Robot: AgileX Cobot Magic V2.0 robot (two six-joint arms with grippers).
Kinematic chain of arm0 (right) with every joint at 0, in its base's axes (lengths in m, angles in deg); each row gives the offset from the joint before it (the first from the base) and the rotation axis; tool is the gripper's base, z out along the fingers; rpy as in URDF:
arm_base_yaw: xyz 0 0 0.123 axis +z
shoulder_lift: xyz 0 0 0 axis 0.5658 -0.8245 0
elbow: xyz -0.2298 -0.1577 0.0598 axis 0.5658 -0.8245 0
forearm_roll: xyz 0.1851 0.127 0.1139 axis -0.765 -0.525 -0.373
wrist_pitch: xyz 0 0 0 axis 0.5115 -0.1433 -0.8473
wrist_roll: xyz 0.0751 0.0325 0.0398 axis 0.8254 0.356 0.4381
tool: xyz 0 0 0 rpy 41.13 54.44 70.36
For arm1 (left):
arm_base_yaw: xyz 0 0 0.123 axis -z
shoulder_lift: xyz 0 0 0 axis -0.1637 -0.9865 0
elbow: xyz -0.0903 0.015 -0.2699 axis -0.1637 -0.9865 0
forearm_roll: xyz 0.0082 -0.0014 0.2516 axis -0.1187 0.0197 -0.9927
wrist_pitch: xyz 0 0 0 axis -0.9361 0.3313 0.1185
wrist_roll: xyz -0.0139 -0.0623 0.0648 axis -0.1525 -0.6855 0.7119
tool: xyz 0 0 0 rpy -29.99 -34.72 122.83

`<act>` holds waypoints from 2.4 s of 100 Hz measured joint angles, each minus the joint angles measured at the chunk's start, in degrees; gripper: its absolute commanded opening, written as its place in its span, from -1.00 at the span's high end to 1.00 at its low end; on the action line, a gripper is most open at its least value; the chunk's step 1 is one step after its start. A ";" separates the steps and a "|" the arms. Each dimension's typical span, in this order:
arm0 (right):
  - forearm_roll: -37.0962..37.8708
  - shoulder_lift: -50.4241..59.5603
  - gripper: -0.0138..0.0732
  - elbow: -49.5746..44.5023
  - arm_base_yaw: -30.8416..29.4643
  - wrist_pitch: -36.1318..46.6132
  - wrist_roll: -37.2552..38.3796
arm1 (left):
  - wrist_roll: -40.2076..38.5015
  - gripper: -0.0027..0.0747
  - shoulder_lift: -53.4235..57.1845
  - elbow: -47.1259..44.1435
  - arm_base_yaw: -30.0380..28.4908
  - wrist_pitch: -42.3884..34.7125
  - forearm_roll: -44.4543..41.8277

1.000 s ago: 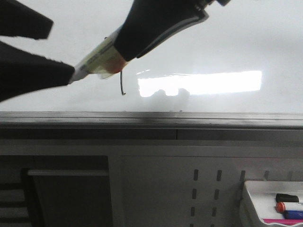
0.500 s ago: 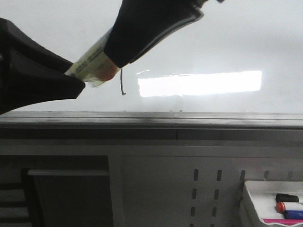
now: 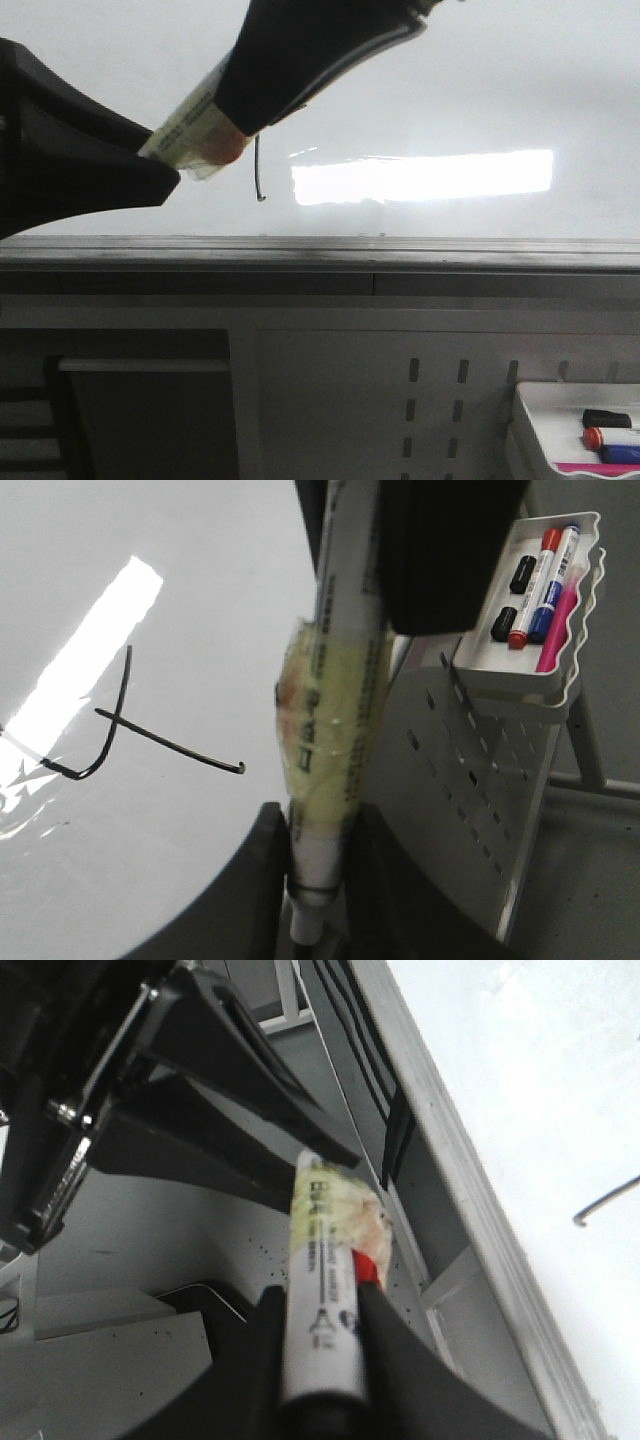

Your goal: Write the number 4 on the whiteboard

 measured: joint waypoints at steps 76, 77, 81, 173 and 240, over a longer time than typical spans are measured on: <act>-2.44 6.87 -0.44 2.87 -4.54 12.72 1.34 | -0.50 0.90 -11.57 8.82 -8.06 9.91 60.96; -2.44 6.87 -0.44 2.87 -4.54 12.71 1.34 | -0.50 0.88 -11.80 8.96 -8.06 9.91 60.96; -2.44 6.87 -0.44 2.87 -4.54 12.34 1.34 | -0.50 0.76 -12.13 9.20 -8.06 9.69 60.96; -6.09 28.94 0.80 -20.48 -4.54 26.18 1.46 | -0.49 0.98 19.02 3.82 -8.06 9.48 49.74; -7.67 69.03 0.80 -45.63 -4.54 35.81 1.57 | -0.40 0.98 41.42 -11.33 -8.11 10.60 35.12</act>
